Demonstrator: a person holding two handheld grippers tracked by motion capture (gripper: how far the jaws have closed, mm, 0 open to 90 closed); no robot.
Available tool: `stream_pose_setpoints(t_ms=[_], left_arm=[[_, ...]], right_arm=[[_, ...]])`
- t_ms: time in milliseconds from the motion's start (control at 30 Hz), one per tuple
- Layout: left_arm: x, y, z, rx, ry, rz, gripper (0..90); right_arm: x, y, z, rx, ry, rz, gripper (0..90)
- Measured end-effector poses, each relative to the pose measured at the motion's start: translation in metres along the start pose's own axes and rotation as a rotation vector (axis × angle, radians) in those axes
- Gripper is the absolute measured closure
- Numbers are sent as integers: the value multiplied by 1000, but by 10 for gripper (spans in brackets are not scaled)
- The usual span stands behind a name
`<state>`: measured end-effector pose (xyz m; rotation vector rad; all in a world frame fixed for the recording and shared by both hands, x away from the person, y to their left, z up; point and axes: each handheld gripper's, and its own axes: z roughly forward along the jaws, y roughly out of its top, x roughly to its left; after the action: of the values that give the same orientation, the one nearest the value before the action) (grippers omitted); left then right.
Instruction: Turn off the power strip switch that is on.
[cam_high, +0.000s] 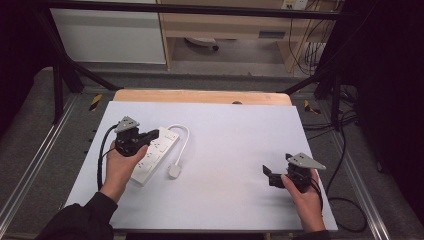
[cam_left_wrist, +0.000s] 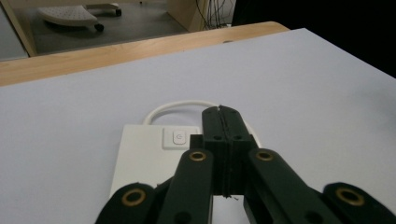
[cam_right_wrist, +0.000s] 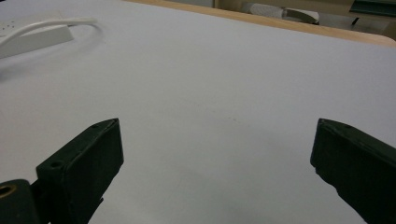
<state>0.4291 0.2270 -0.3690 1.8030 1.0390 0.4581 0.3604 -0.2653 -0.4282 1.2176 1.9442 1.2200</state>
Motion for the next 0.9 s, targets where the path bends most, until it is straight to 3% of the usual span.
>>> stream_pose_setpoints(t_ms=[900], left_arm=[[11,-19,28,140,9,-11,900]], right_arm=[[0,-1,1,14,7,-4,30]])
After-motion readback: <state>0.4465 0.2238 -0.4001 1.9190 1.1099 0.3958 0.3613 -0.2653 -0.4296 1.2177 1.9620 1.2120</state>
